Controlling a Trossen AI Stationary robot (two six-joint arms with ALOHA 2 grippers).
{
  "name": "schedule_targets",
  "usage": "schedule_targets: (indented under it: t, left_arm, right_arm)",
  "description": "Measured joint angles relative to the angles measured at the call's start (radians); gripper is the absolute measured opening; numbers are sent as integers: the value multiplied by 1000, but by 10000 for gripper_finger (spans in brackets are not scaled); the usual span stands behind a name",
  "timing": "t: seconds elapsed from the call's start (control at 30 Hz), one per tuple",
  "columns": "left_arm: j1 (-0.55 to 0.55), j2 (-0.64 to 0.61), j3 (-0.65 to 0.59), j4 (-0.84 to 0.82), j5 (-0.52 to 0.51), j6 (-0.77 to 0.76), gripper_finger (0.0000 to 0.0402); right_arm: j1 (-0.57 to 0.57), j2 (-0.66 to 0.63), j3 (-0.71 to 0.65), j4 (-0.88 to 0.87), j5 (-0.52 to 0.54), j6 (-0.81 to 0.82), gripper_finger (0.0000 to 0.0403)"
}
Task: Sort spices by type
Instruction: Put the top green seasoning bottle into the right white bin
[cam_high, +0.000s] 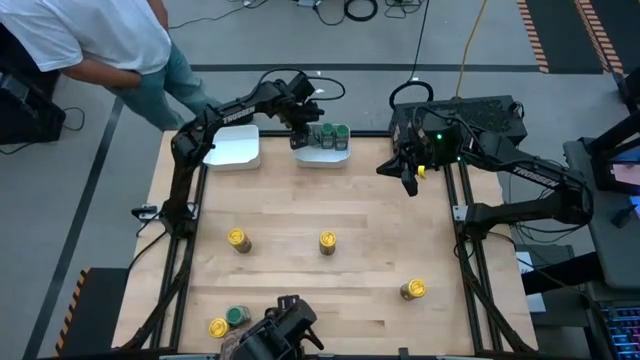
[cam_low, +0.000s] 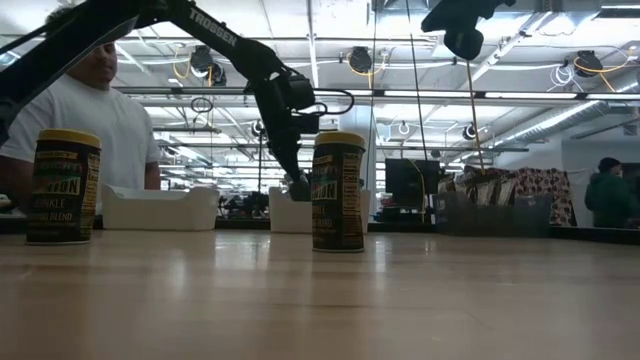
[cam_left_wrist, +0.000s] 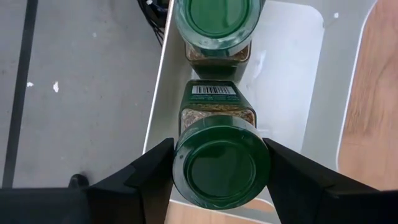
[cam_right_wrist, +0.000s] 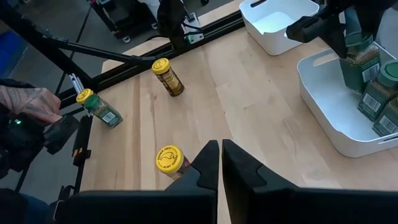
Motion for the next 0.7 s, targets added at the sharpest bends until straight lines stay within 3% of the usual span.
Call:
schedule_targets:
  t: [0.23, 0.7]
  left_arm:
    - [0, 0, 0, 3, -13, 1, 252]
    - [0, 0, 0, -12, -22, 1, 256]
  right_arm:
    - [0, 0, 0, 0, 0, 0, 0]
    - [0, 0, 0, -1, 0, 0, 0]
